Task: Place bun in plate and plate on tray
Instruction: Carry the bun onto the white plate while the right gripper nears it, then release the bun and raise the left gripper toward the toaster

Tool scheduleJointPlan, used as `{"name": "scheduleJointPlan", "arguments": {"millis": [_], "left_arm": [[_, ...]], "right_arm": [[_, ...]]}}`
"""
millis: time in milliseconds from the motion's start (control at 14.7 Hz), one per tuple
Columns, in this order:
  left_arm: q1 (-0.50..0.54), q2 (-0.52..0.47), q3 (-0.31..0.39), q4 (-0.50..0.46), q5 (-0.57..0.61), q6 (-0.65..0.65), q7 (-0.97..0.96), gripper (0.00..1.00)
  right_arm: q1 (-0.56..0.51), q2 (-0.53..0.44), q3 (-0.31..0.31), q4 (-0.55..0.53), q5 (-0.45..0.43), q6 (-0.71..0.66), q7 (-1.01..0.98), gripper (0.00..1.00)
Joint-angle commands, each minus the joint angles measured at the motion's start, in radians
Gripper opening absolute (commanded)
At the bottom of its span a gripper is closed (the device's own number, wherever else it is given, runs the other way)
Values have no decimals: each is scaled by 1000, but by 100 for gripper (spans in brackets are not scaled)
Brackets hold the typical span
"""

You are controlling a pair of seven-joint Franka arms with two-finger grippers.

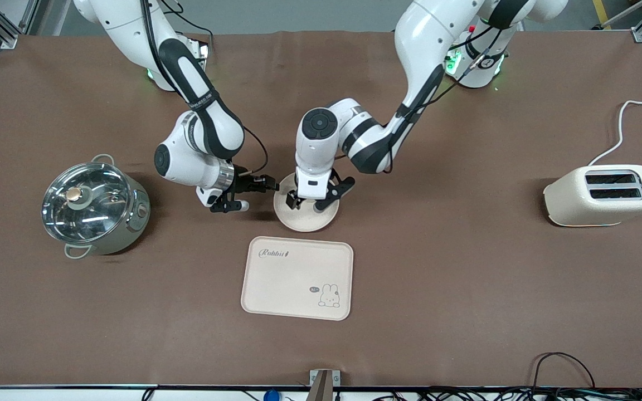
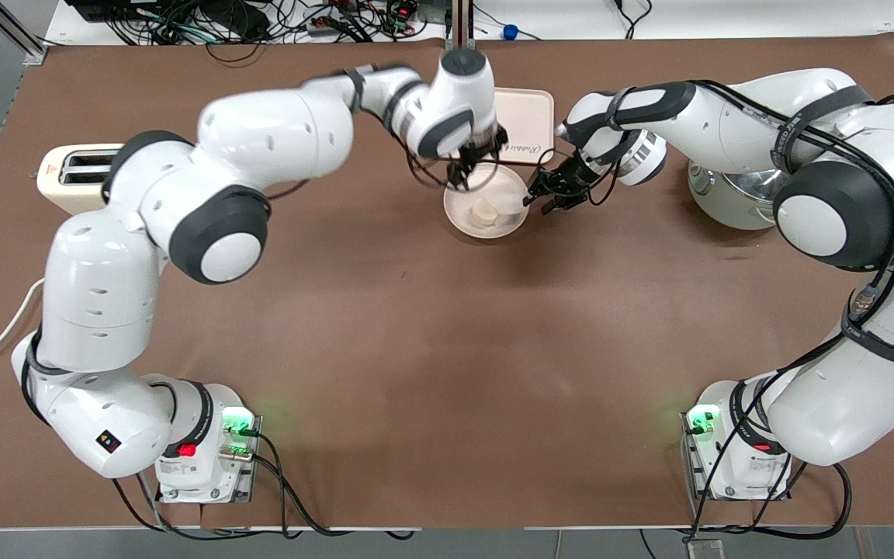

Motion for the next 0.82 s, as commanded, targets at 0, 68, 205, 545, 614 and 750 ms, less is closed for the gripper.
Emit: {"name": "scheduleJointPlan", "arguments": {"millis": [0,68,205,545,614,750], "left_arm": [[102,-113,-5,25,29,-184,145,100],[141,-156,-5,25,32,-233,218,100],[219,-237,-3,23,34,-354,367,100],[417,-432,-5,23,31,-532,768,100],[449,-470,-5,22,31,-552,832,100],[501,-530,-5,22,29,-592,967,100]], "right_arm": [[34,32,-8,28,26,29,-15,47],[37,42,-8,32,26,32,-14,47],[37,57,-8,46,26,32,-15,46],[36,100,-8,92,26,32,-15,38],[33,106,-8,98,26,32,-15,37],[33,118,-8,112,28,32,-15,31]]}}
